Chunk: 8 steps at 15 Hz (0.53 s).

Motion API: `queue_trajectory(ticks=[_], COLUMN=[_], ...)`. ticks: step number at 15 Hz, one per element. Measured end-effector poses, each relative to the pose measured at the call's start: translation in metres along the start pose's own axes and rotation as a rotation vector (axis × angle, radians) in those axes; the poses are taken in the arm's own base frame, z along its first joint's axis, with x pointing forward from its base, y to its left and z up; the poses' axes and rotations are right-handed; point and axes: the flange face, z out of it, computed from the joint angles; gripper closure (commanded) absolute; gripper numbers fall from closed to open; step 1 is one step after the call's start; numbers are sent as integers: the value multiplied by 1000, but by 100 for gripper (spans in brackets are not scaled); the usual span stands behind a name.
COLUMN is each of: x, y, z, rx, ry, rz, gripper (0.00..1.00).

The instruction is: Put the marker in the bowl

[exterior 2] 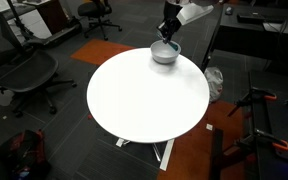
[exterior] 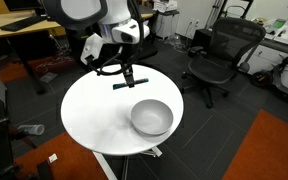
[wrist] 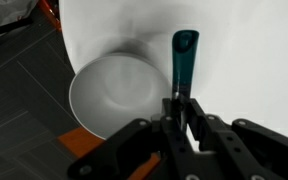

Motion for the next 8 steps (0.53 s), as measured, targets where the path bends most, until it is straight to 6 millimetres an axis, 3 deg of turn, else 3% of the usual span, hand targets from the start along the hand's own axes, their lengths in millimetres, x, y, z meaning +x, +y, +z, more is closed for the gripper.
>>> queue_trajectory(ticks=[4,8], x=[27,50], y=[15,29], z=[0,19], rx=[-16,-47], ry=[12,-3], rz=[32,57], gripper=[95,95])
